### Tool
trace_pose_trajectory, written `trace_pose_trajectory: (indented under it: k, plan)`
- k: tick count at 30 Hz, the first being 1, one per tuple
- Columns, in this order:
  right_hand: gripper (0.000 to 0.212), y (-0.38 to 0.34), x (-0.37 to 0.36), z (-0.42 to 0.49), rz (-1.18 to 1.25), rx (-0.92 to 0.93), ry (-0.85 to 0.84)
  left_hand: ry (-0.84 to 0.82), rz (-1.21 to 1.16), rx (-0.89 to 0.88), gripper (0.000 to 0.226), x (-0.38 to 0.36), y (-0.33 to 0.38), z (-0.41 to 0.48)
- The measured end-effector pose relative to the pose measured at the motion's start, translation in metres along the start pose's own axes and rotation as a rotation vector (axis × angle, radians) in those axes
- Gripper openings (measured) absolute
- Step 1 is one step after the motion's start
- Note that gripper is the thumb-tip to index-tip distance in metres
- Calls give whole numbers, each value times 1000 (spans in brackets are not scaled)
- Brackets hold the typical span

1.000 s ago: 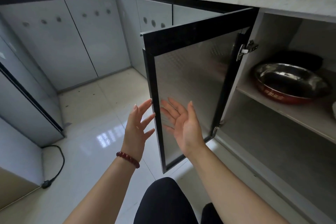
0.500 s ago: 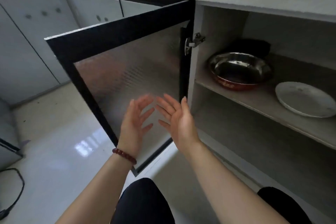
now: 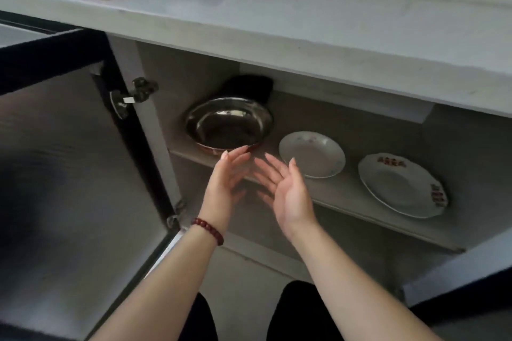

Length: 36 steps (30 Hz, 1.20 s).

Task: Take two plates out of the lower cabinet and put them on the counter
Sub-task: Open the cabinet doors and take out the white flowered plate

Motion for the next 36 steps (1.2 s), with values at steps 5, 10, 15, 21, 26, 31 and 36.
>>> trace_pose_trajectory:
  k: [5,10,15,21,26,31,36]
  plan:
    - [52,1,51,20,58,70,143,-86,56,26,41,-23,-24,43]
    - [50,4,94,28,114,178,274,-191,99,48,40,-41,-49,77]
    - [51,7,137,28,161,229,414,-237,77,111,43,-48,-70,103]
    - [47,3,159,37,116,276,519,-210,19,141,54,-54,-80,129]
    - [45,-5,175,42,85,308,565,-257,38,163,60,-58,-84,142]
    - [45,0,186,43,125,298,648,-233,9,195,61,-57,-93,149]
    - [39,4,190,44,166,281,700,-213,-24,246,64,-60,-101,152]
Point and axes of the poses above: each hand's wrist, its own z-axis towards the middle knuckle, its own x-axis out of the back of the hand, y = z × x, the point moved 6 cm from there along z, towards the middle knuckle, and after that the axes turned 4 degrees about -y, right-handed, at the moved point
